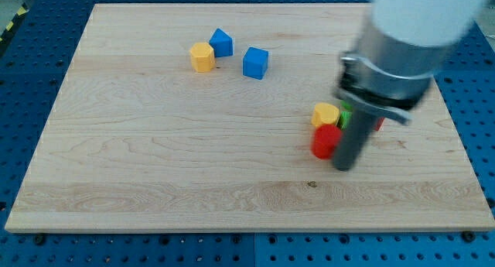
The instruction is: Separate green circle from the red star
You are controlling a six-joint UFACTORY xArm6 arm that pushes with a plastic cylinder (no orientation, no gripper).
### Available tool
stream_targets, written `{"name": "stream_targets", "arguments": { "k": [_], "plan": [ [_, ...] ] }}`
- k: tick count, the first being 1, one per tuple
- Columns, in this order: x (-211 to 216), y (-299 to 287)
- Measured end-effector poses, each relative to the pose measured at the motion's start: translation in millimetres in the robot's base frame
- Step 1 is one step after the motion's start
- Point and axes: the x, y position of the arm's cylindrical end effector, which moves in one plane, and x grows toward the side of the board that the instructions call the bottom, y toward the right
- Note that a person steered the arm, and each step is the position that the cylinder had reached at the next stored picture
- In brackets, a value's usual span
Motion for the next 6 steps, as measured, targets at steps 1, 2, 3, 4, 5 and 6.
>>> {"name": "stream_targets", "arguments": {
  "k": [1, 2, 3, 4, 5, 6],
  "plan": [
    [8.6, -24.3],
    [13.1, -78.1],
    [-14.9, -177.5],
    [-87.6, -144.2],
    [-105.2, -5.6],
    [-130.2, 95.5]
  ]
}}
